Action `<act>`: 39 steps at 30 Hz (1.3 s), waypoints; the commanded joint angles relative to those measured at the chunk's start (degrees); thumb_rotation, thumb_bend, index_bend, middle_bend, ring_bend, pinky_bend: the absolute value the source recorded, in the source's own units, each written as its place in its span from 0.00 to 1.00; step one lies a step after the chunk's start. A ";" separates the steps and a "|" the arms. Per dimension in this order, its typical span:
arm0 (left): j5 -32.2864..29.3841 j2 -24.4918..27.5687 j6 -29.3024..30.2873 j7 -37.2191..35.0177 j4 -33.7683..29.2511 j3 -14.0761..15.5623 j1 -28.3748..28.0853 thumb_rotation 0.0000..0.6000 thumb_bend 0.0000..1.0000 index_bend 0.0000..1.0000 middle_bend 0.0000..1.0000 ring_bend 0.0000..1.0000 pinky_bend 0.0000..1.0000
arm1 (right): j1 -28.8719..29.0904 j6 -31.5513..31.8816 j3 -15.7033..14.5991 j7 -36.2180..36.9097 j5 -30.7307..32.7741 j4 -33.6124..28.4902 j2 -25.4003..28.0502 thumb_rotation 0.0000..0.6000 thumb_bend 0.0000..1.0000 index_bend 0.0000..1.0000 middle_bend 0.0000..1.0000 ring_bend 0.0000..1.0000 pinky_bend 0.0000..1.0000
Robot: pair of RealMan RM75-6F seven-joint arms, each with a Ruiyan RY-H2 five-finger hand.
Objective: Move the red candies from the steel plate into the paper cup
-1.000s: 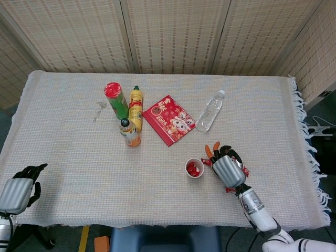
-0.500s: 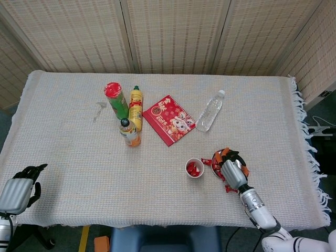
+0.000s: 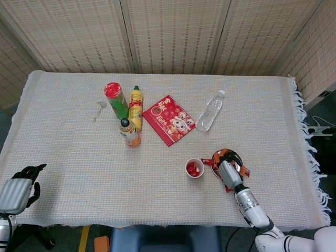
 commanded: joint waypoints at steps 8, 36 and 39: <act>-0.01 0.12 0.24 -0.19 0.05 -0.04 0.11 1.00 0.73 0.15 0.23 0.18 0.33 | 0.10 1.16 -1.46 0.21 -2.42 4.73 -2.74 1.00 0.15 0.26 0.31 0.45 0.84; -0.62 -0.36 1.00 1.44 0.22 -0.47 0.43 1.00 0.74 0.15 0.24 0.18 0.33 | -1.00 2.53 -1.78 -0.57 -5.50 12.60 -7.09 1.00 0.15 0.48 0.54 0.49 0.88; -0.74 -0.43 1.10 1.75 0.33 -0.55 0.47 1.00 0.74 0.15 0.24 0.18 0.34 | -0.99 2.40 -1.91 0.19 -6.14 13.99 -7.51 1.00 0.14 0.51 0.58 0.49 0.89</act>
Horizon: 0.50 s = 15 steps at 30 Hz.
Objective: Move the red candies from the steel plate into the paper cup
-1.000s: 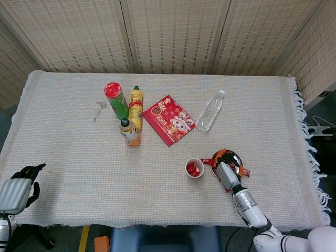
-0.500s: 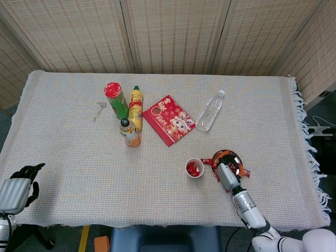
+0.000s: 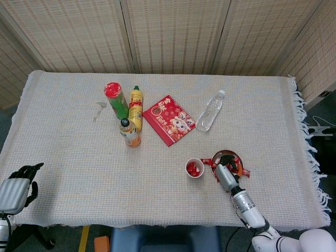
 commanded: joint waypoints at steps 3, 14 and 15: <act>-0.21 -0.22 -0.04 0.56 0.12 -0.12 -0.03 1.00 0.75 0.15 0.24 0.18 0.34 | 0.04 -0.01 -0.23 1.72 -1.31 1.99 -0.67 1.00 0.15 0.54 0.62 0.51 0.90; -0.44 -0.10 0.12 0.37 0.06 -0.23 0.14 1.00 0.80 0.15 0.24 0.18 0.34 | -0.03 -0.97 -0.07 3.88 -2.53 5.20 -1.88 1.00 0.34 0.77 0.79 0.59 0.91; -0.43 -0.08 0.12 0.32 0.06 -0.23 0.14 1.00 0.82 0.15 0.24 0.18 0.34 | -0.02 -1.07 -0.03 4.00 -2.59 5.36 -1.92 1.00 0.36 0.79 0.81 0.59 0.91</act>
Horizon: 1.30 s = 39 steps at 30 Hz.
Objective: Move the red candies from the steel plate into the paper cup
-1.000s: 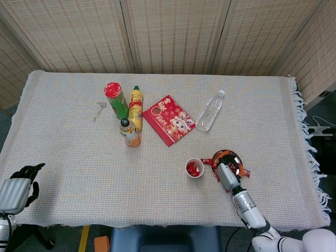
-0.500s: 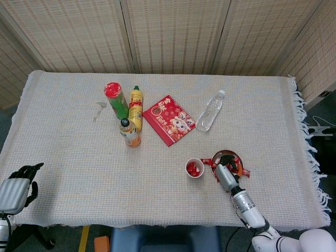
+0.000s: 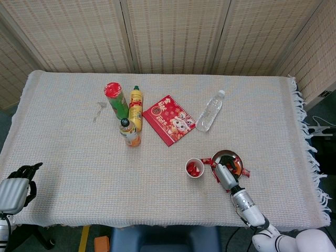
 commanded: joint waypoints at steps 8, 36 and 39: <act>-0.17 0.12 0.02 -0.16 -0.14 -0.01 0.14 1.00 0.94 0.16 0.24 0.18 0.34 | -0.26 -0.14 0.52 2.35 -0.68 0.99 -0.53 1.00 0.47 0.90 0.86 0.61 0.93; -0.47 -0.10 0.16 0.59 -0.48 -0.22 0.25 1.00 0.99 0.17 0.24 0.19 0.35 | 0.07 7.09 2.48 12.04 -6.89 0.13 1.83 1.00 0.55 0.94 0.88 0.66 1.00; -0.47 -0.17 0.18 0.76 -0.49 -0.22 0.26 1.00 0.99 0.17 0.24 0.19 0.35 | 0.28 8.43 3.23 12.22 -7.44 -2.38 2.99 1.00 0.55 0.94 0.88 0.66 1.00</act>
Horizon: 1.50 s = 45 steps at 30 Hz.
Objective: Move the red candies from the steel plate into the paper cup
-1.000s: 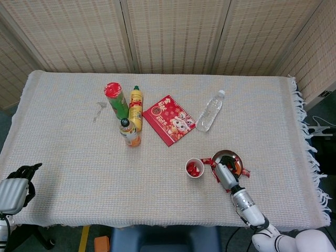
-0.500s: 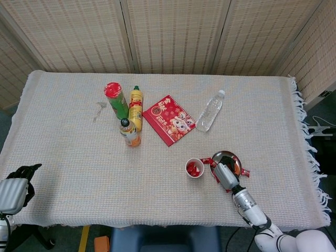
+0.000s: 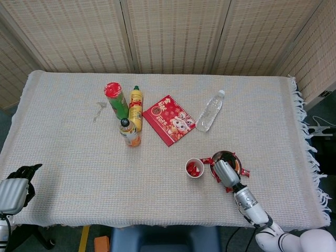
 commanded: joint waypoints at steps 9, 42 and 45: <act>-0.07 -0.26 -0.21 0.67 -0.07 -0.01 -0.12 1.00 0.99 0.17 0.24 0.19 0.35 | 1.58 4.13 3.37 -0.65 -2.72 -15.61 5.60 1.00 0.55 0.94 0.88 0.66 1.00; 0.27 0.75 -0.01 -2.12 0.32 -0.02 0.09 1.00 0.98 0.17 0.24 0.19 0.35 | 6.68 -3.57 6.12 -2.07 -2.21 -25.56 1.85 1.00 0.53 0.78 0.85 0.66 1.00; 0.30 0.74 0.00 -2.15 0.34 -0.02 0.08 1.00 0.98 0.17 0.24 0.19 0.35 | 6.59 -3.45 5.87 -1.77 -2.59 -25.71 1.99 1.00 0.52 0.77 0.83 0.66 1.00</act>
